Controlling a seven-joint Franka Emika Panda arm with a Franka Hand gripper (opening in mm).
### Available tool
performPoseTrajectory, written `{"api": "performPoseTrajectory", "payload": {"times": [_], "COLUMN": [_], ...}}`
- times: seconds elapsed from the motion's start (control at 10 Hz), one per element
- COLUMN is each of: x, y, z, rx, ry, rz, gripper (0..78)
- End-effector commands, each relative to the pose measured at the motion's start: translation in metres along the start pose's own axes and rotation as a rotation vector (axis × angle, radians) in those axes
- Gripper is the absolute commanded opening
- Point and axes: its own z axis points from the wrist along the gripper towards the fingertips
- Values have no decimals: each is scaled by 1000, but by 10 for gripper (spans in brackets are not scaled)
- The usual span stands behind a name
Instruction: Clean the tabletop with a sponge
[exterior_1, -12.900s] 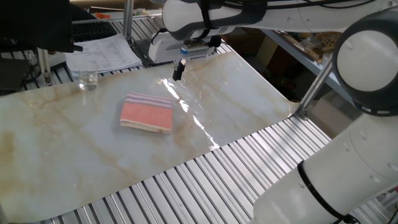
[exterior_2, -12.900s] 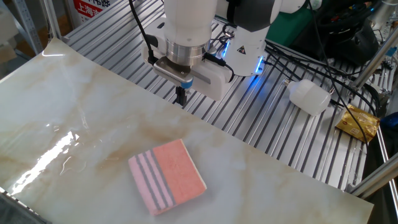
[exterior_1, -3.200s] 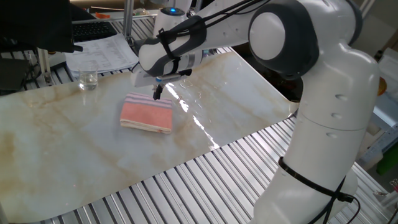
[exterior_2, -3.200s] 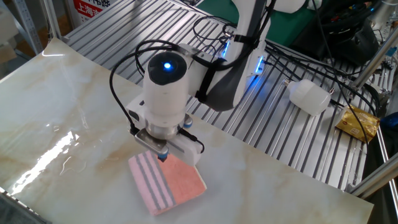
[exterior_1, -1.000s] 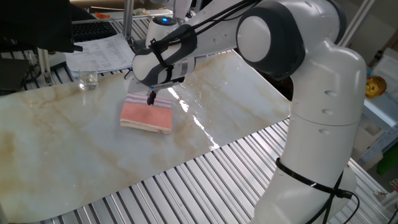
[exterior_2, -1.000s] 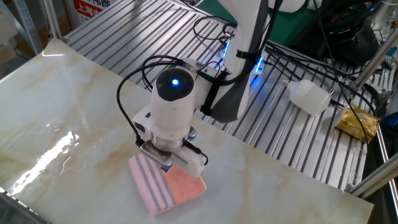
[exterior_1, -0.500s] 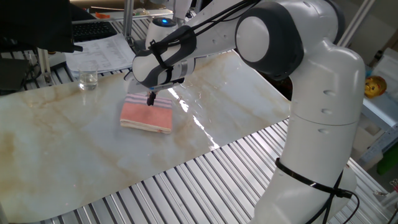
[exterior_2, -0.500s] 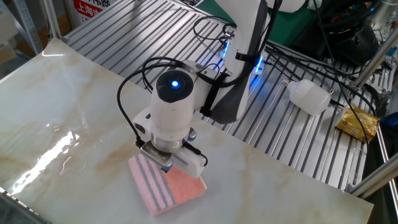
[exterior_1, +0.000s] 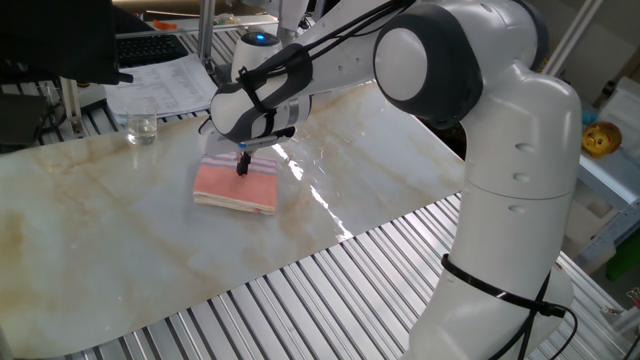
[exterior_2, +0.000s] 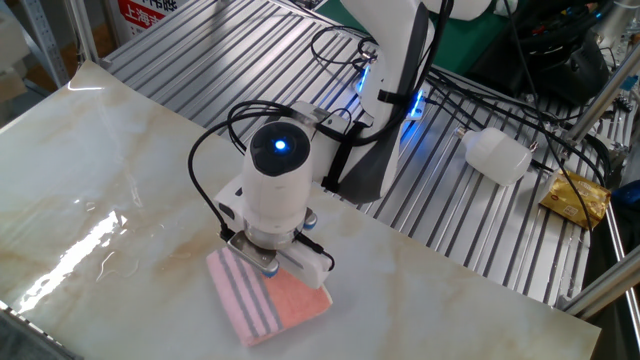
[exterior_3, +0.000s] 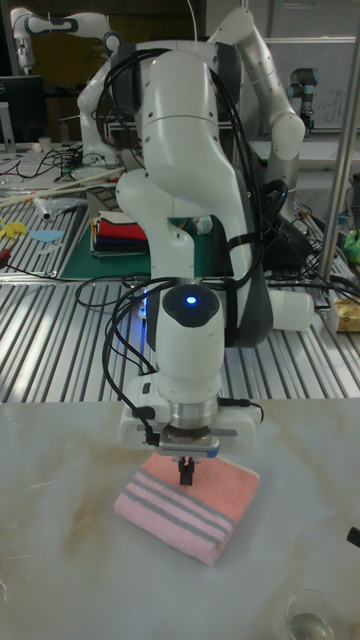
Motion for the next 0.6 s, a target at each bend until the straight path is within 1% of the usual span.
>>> {"api": "performPoseTrajectory", "payload": {"times": [0.1, 0.2, 0.3, 0.6], "x": [-1, -1, -1, -1], "y": [0, 0, 0, 0], "z": [-1, -1, -1, -1], "rx": [-2, -1, -2, -2], "ry": [5, 5, 5, 5], "rz": [-5, -8, -10, -10], "gripper": [0, 0, 774, 774]}}
